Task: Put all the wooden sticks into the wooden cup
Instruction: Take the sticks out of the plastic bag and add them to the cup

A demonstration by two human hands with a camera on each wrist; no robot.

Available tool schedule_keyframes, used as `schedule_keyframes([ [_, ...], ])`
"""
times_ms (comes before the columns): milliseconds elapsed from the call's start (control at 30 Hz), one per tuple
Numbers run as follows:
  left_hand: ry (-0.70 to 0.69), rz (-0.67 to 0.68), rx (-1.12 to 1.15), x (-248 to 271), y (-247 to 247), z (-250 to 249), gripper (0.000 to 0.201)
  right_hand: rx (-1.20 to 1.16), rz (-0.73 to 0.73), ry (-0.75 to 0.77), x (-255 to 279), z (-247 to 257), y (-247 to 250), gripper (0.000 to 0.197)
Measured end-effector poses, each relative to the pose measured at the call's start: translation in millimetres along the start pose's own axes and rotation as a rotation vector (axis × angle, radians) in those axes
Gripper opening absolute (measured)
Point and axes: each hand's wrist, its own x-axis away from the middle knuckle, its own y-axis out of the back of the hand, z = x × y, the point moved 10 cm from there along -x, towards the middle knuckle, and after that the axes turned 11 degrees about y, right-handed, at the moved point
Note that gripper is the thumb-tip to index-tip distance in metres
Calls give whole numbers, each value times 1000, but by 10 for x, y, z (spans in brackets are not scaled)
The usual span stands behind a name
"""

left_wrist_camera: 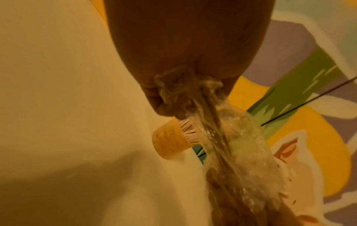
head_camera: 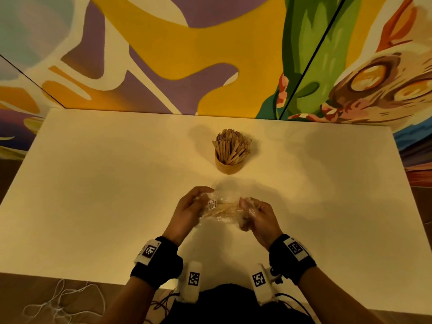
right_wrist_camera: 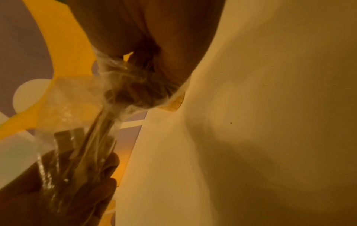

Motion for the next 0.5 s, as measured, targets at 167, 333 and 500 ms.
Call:
schedule_keyframes([
  [167, -26, -105, 129, -27, 266, 21, 22, -48, 58, 0, 1, 78, -11, 11],
  [333, -112, -85, 126, 45, 145, -86, 23, -5, 19, 15, 30, 113, -19, 30],
  [500, -81, -115, 170, 38, 153, -38, 22, 49, -26, 26, 44, 117, -3, 38],
])
